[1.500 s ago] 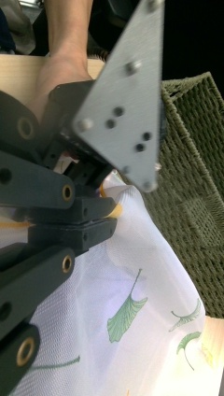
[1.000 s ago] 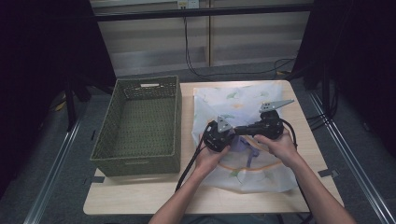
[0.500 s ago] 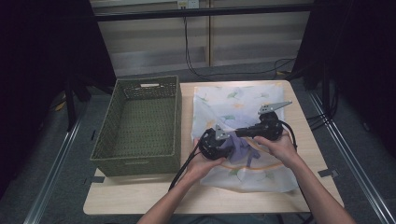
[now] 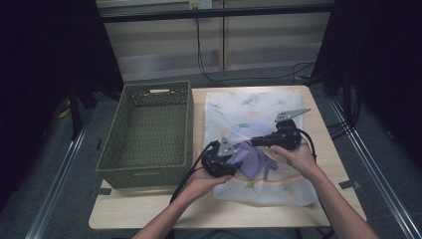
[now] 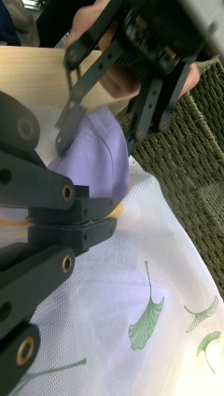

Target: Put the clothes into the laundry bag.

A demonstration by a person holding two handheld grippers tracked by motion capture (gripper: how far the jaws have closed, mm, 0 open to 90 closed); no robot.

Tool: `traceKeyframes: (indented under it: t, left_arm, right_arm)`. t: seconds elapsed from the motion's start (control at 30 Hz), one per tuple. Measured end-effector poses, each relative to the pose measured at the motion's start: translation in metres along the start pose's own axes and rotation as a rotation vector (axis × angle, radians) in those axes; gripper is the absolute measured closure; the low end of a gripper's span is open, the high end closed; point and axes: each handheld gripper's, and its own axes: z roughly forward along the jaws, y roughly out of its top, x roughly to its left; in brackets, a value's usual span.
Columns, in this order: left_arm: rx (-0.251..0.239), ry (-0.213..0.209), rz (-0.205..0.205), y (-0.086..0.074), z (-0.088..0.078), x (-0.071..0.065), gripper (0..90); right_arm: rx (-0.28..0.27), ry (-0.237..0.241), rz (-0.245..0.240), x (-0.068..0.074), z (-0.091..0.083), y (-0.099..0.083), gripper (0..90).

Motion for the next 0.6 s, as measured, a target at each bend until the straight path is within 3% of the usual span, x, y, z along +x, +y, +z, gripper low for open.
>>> traceKeyframes:
  t: [0.17,0.27,0.33,0.37,0.43,0.47,0.6]
  left_arm:
    - [-0.010,0.007,0.004,-0.004,-0.015,-0.001,49.8]
    - [-0.051,0.027,0.030,-0.006,-0.024,-0.004,55.9]
    - [-0.051,0.002,0.044,-0.005,-0.026,-0.002,60.9]
    - [-0.058,-0.007,0.028,-0.004,-0.023,-0.003,61.9]
    - [-0.025,-0.033,0.021,-0.006,-0.011,-0.001,60.8]
    - [0.020,-0.016,0.044,-0.007,-0.004,0.000,57.7]
    - [0.049,-0.016,0.017,-0.018,0.023,0.006,47.7]
  right_arm:
    - [-0.006,-0.002,0.002,0.000,-0.001,0.001,89.6]
    - [-0.004,-0.001,-0.001,0.000,-0.001,0.000,89.6]
    - [-0.004,0.001,-0.004,0.000,0.000,0.001,89.6]
    - [-0.002,0.002,-0.002,0.001,0.000,0.001,89.6]
    - [-0.001,0.004,-0.003,0.001,0.001,0.001,89.6]
    - [-0.001,0.003,-0.002,0.001,0.001,0.001,89.6]
    - [0.000,0.005,-0.010,0.002,0.000,0.001,89.6]
